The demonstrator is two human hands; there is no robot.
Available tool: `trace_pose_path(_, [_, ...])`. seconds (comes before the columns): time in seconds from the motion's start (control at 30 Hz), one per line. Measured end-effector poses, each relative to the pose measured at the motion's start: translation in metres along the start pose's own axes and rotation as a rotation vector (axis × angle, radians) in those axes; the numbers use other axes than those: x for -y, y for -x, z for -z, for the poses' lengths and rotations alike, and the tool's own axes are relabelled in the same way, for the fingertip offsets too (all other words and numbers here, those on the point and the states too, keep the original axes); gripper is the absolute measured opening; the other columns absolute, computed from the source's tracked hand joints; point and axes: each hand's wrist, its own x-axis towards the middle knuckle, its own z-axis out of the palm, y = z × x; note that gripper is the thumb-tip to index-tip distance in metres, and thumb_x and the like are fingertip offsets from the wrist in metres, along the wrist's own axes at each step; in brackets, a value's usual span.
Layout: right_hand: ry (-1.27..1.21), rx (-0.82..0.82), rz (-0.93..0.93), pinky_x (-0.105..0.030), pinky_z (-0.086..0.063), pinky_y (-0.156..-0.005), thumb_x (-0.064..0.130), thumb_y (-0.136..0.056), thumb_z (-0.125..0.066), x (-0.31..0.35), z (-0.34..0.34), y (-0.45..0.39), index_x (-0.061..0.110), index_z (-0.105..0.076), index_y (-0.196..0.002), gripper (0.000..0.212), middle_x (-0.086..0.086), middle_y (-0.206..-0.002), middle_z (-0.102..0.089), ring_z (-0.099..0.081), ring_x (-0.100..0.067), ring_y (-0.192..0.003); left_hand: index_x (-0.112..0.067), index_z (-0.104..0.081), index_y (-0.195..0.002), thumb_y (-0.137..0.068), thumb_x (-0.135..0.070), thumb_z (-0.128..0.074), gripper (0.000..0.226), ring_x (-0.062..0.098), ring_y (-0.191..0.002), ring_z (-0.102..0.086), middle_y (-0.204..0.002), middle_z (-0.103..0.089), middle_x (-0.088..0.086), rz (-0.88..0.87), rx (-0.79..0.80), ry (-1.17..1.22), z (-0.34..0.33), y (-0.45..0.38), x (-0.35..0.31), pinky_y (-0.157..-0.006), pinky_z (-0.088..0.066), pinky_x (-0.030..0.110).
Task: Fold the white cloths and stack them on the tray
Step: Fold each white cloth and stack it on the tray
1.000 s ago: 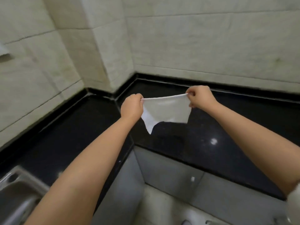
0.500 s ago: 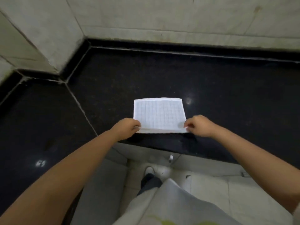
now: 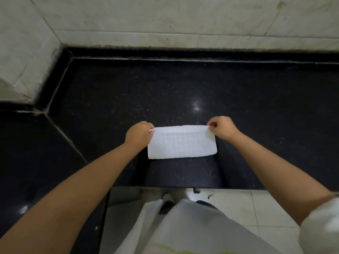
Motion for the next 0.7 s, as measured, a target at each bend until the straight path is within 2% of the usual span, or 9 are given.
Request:
trace_pose_path(0.17, [0.019, -0.027, -0.097, -0.031, -0.047, -0.080, 0.002, -0.088, -0.046, -0.009, -0.023, -0.019, 0.001, -0.067, -0.097, 0.023, -0.017, -0.107, -0.066, -0.060, -0.029, -0.098, -0.002, -0.063, -0.100, -0.095, -0.015, -0.044, 0.024, 0.027, -0.092, -0.058, -0.105, -0.059, 0.013, 0.069, 0.046, -0.056, -0.018, -0.023, 0.001, -0.075, -0.045, 0.034])
trace_pose_path(0.27, [0.036, -0.065, -0.069, -0.034, -0.047, -0.084, 0.002, -0.088, -0.047, -0.014, -0.031, -0.023, 0.000, -0.067, -0.098, 0.023, -0.018, -0.108, -0.062, -0.058, -0.030, -0.098, -0.005, -0.063, -0.104, -0.096, -0.018, -0.043, 0.025, 0.025, -0.093, -0.058, -0.108, -0.058, 0.011, 0.109, 0.065, -0.074, -0.025, -0.026, 0.004, -0.076, -0.047, 0.034])
trace_pose_path(0.37, [0.059, -0.082, -0.016, -0.031, -0.044, -0.082, 0.000, -0.088, -0.047, -0.018, -0.034, -0.023, -0.001, -0.067, -0.099, 0.023, -0.018, -0.108, -0.060, -0.056, -0.030, -0.101, -0.006, -0.060, -0.108, -0.097, -0.019, -0.043, 0.024, 0.023, -0.097, -0.056, -0.113, -0.055, 0.009, 0.127, 0.044, -0.066, -0.032, -0.025, 0.005, -0.077, -0.049, 0.034])
trace_pose_path(0.43, [0.128, -0.066, 0.053, -0.029, -0.043, -0.081, 0.001, -0.089, -0.046, -0.020, -0.037, -0.022, 0.000, -0.064, -0.108, 0.026, -0.017, -0.111, -0.058, -0.054, -0.029, -0.104, -0.008, -0.058, -0.115, -0.097, -0.019, -0.041, 0.027, 0.022, -0.105, -0.053, -0.119, -0.053, 0.008, 0.129, 0.041, -0.068, -0.034, -0.024, 0.006, -0.080, -0.048, 0.032])
trace_pose_path(0.53, [0.284, 0.009, 0.115, -0.033, -0.043, -0.087, 0.005, -0.091, -0.044, -0.019, -0.036, -0.020, 0.006, -0.055, -0.123, 0.034, -0.014, -0.116, -0.055, -0.050, -0.029, -0.109, -0.011, -0.051, -0.127, -0.098, -0.020, -0.039, 0.033, 0.021, -0.114, -0.049, -0.125, -0.052, 0.007, 0.085, 0.096, -0.162, -0.035, -0.022, 0.008, -0.087, -0.045, 0.031])
trace_pose_path(0.6, [0.322, 0.056, 0.090, -0.034, -0.045, -0.085, 0.002, -0.088, -0.044, -0.015, -0.034, -0.024, 0.004, -0.057, -0.118, 0.032, -0.014, -0.112, -0.053, -0.050, -0.029, -0.107, -0.010, -0.052, -0.126, -0.097, -0.018, -0.040, 0.031, 0.022, -0.112, -0.050, -0.123, -0.052, 0.008, 0.077, 0.125, -0.213, -0.032, -0.021, 0.009, -0.085, -0.045, 0.030])
trace_pose_path(0.7, [0.332, 0.108, 0.093, -0.031, -0.043, -0.073, 0.000, -0.085, -0.045, -0.007, -0.027, -0.026, -0.001, -0.064, -0.100, 0.025, -0.008, -0.095, -0.047, -0.053, -0.026, -0.093, -0.006, -0.058, -0.108, -0.095, -0.011, -0.041, 0.022, 0.021, -0.105, -0.051, -0.116, -0.051, 0.009, 0.040, 0.169, -0.302, -0.024, -0.019, 0.003, -0.071, -0.040, 0.027])
